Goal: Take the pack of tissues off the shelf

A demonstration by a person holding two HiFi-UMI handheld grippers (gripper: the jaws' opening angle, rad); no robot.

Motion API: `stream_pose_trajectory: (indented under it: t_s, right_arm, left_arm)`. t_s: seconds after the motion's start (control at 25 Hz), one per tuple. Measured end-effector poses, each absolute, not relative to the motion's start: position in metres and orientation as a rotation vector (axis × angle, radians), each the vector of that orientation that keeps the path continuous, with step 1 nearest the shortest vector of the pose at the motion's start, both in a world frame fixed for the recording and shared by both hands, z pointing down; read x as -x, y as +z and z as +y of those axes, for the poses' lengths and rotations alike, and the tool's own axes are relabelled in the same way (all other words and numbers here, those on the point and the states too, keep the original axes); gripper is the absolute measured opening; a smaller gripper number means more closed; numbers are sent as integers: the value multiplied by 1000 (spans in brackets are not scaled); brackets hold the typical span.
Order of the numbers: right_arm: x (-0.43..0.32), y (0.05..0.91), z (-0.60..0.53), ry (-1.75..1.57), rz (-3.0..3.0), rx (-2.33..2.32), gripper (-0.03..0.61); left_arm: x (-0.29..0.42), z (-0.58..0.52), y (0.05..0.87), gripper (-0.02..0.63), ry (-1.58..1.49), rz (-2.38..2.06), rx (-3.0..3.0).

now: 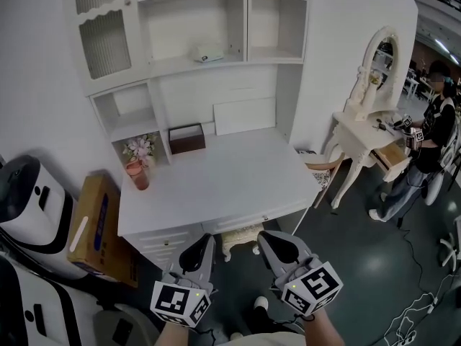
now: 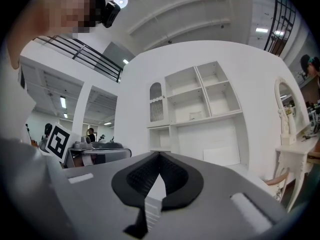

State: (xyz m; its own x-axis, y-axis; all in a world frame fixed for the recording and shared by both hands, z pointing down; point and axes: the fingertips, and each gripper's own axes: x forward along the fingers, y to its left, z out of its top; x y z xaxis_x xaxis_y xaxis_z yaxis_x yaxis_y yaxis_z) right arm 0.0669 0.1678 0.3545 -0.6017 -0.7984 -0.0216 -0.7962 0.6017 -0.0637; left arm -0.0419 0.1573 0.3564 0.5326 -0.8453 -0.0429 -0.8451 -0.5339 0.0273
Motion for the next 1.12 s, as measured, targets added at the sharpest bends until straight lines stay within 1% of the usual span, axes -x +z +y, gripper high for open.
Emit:
stream_pose_trajectory:
  t_s: [0.24, 0.64, 0.88, 1.12]
  right_arm:
    - [-75, 348, 117, -59, 2805, 1318, 2]
    - [-109, 347, 53, -61, 2840, 1246, 2]
    - [-131, 348, 28, -57, 2847, 1193, 2]
    - [-134, 353, 16, -70, 2855, 1160, 2]
  left_arm:
    - [30, 109, 351, 2, -94, -1563, -2720]
    - [-5, 50, 352, 2, -62, -1623, -2688]
    - [-28, 32, 352, 1, -69, -1670, -2667]
    - [-32, 21, 358, 2, -26, -1700, -2650]
